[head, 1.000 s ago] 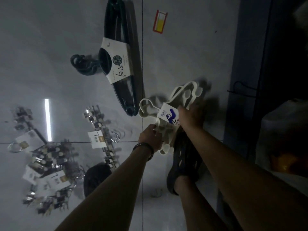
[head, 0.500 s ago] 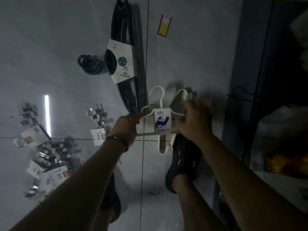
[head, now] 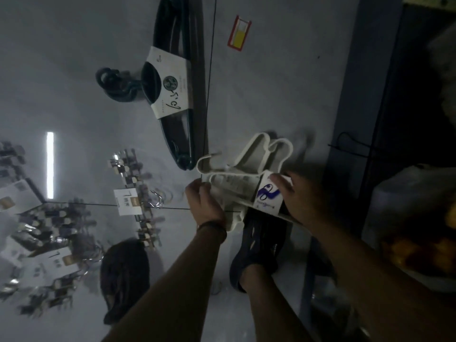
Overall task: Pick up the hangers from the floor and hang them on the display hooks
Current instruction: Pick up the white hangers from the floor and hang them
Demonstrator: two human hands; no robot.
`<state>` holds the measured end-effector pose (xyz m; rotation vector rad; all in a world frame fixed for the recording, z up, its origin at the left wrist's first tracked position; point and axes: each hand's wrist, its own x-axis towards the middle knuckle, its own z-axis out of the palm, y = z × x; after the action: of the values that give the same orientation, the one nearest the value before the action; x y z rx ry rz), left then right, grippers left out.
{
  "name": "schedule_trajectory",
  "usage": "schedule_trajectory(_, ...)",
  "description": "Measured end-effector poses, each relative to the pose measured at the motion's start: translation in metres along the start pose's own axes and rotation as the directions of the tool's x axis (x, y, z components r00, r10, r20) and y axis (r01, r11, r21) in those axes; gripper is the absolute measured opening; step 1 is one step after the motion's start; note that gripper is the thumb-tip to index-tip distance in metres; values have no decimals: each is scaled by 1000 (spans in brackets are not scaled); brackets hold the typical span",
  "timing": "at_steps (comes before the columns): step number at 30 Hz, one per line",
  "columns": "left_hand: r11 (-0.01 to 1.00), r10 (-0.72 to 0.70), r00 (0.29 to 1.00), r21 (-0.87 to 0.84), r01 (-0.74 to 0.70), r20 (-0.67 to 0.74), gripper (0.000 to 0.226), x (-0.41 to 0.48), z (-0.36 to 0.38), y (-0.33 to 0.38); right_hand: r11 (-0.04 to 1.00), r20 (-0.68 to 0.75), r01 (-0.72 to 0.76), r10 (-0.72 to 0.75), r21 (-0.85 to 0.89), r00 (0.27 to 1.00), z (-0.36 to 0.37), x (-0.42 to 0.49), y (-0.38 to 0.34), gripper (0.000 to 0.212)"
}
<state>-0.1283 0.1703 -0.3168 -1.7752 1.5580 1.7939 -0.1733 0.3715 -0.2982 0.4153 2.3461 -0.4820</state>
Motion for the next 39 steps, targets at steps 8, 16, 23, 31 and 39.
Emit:
schedule_trajectory(8, 585, 115, 948, 751, -307, 298, 46, 20, 22, -36, 824, -122, -190, 297, 533, 947, 3, 11, 5, 43)
schedule_trajectory(16, 733, 137, 935, 602, -317, 326, 13, 11, 6, 36, 628, -67, -243, 428, 739, 901, 2, 0, -30, 46)
schedule_trajectory(23, 560, 601, 753, 532, -636, 268, 37, -18, -33, 122, 559, 79, -323, 415, 764, 906, -6, -30, -63, 68)
schedule_trajectory(31, 550, 196, 849, 662, -509, 490, 88, 19, -24, 99, 421, 126, -376, 512, 825, 850, 11, -44, -92, 78)
schedule_trajectory(39, 546, 327, 869, 677, -494, 371, 21, 37, -23, 97, 412, 96, -288, 427, 865, 899, 26, -29, -127, 58)
